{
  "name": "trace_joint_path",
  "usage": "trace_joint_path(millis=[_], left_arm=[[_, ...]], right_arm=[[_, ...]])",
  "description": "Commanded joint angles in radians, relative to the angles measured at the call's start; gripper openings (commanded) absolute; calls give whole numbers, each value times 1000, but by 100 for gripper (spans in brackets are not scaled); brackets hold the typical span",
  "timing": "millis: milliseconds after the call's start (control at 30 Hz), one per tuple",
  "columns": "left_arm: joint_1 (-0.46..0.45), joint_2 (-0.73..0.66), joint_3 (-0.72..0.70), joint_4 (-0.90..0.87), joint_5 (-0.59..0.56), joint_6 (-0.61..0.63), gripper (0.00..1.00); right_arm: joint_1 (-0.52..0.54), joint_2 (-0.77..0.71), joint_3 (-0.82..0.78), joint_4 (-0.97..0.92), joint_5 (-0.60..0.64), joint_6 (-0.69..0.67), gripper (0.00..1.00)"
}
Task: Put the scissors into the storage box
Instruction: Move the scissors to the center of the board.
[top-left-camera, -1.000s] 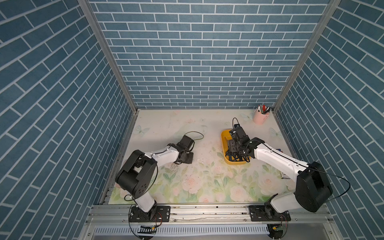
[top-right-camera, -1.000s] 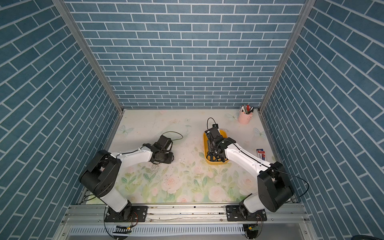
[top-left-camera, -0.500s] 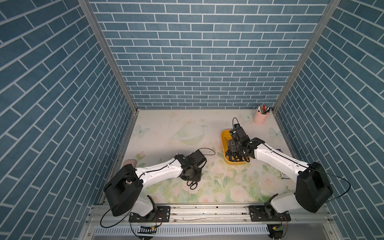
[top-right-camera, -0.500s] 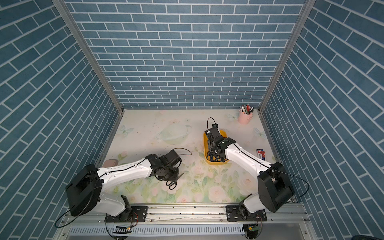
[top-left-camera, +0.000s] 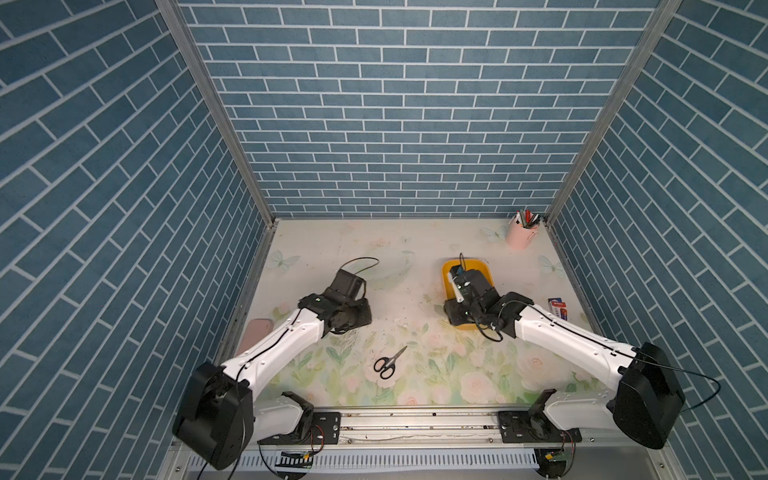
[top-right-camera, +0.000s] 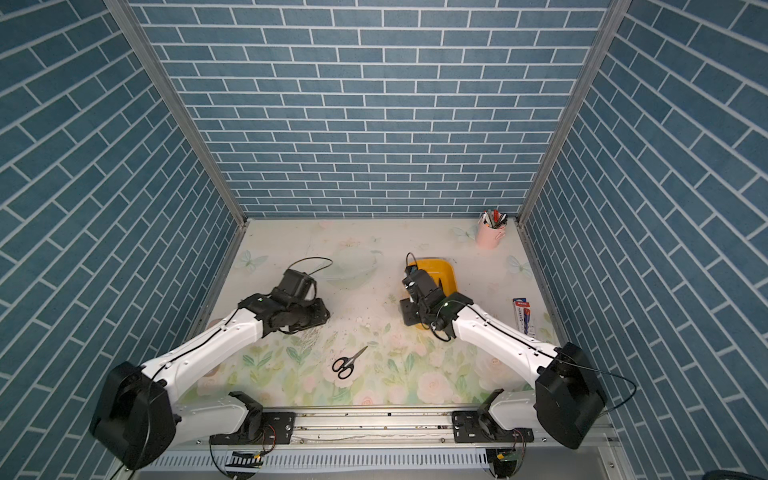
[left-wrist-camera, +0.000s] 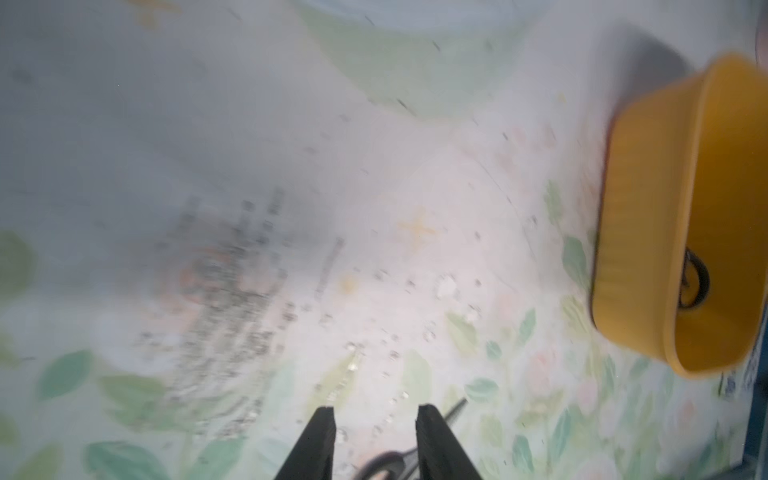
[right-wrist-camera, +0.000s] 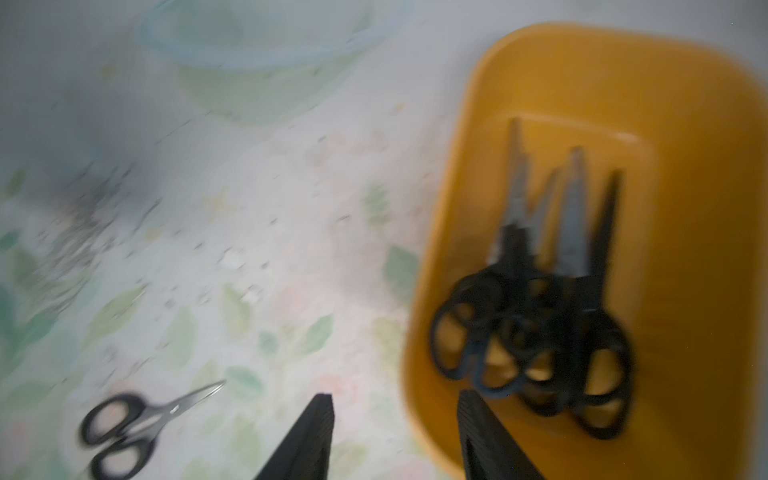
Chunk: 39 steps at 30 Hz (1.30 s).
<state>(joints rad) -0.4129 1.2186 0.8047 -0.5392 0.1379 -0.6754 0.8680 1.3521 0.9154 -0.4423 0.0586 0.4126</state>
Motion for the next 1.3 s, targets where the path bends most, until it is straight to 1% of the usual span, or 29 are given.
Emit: trace_joint_path(millis=[0,67,133,200,400,533,767,867,1000,1033,1133,1167,1233,1267], left_arm=[[81,-3,-50,-15,25,94,39],[107,4,-73,-5,42,116,39],[123,-2,-86,2,45,127,38],[133,-15,-91,1,34,128,39],[143,-60,-92,-8,18,112,39],[160,-124,-101,-19,-4,75,40],[168,-194,-128,-2,-16,45,40],[168,-202,-126,-9,-17,46,41],[168,-231,-127,-5,-40,54,43],[168,-238,-127,-4,-49,57,44],[169,-225,-117,2,-46,72,46],[170,-217,-115,3,-46,73,46],[181,-211,-121,16,-35,65,46],[191,-212,-131,31,-23,63,47]], right_arm=[[160,98,12,-49,-179,92,36],[248,197,60,-93,-176,87,32],[286,274,101,-120,-172,83,27],[302,326,123,-111,-166,75,26],[302,497,227,-103,-151,36,27],[293,584,328,-119,-39,21,27],[219,749,555,-125,61,-66,27],[186,764,622,-141,64,-93,27],[177,683,625,-160,66,-113,31],[177,657,628,-177,42,-114,32],[190,598,616,-232,-101,-77,34],[203,587,608,-255,-127,-50,35],[233,574,587,-285,-128,18,36],[249,573,575,-286,-158,53,37]])
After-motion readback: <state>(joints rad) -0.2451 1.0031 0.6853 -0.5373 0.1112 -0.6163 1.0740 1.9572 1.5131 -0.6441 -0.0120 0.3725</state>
